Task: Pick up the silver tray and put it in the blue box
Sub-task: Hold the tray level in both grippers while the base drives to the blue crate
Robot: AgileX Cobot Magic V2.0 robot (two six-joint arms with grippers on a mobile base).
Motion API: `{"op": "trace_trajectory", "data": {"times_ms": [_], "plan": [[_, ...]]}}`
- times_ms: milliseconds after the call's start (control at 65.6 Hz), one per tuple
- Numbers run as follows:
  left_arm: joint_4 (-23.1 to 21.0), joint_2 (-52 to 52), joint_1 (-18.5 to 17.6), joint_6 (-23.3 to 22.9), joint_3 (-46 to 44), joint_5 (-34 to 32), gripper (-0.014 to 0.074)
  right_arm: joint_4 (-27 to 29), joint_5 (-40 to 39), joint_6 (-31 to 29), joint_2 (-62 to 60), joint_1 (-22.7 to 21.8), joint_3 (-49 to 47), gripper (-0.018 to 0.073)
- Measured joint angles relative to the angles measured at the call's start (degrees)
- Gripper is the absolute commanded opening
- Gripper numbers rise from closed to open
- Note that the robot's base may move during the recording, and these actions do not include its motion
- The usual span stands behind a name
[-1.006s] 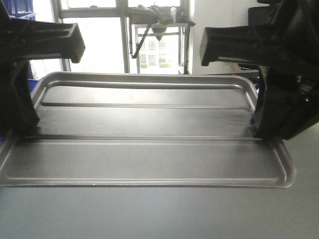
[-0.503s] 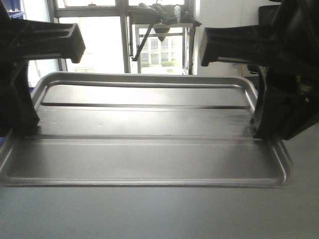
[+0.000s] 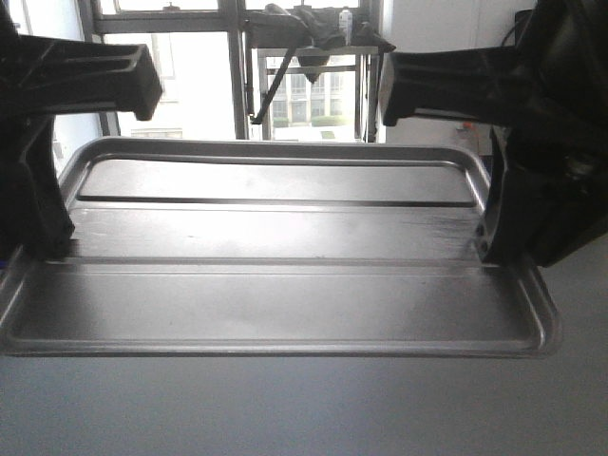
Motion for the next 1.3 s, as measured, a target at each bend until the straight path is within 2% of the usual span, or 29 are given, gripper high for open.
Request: {"op": "trace_trajectory", "data": {"times_ms": [1296], "plan": [[0.0,0.58,0.0,0.0,0.0,0.0,-0.0006,0.0,0.1,0.0,0.09,0.0,0.0,0.0059]]}}
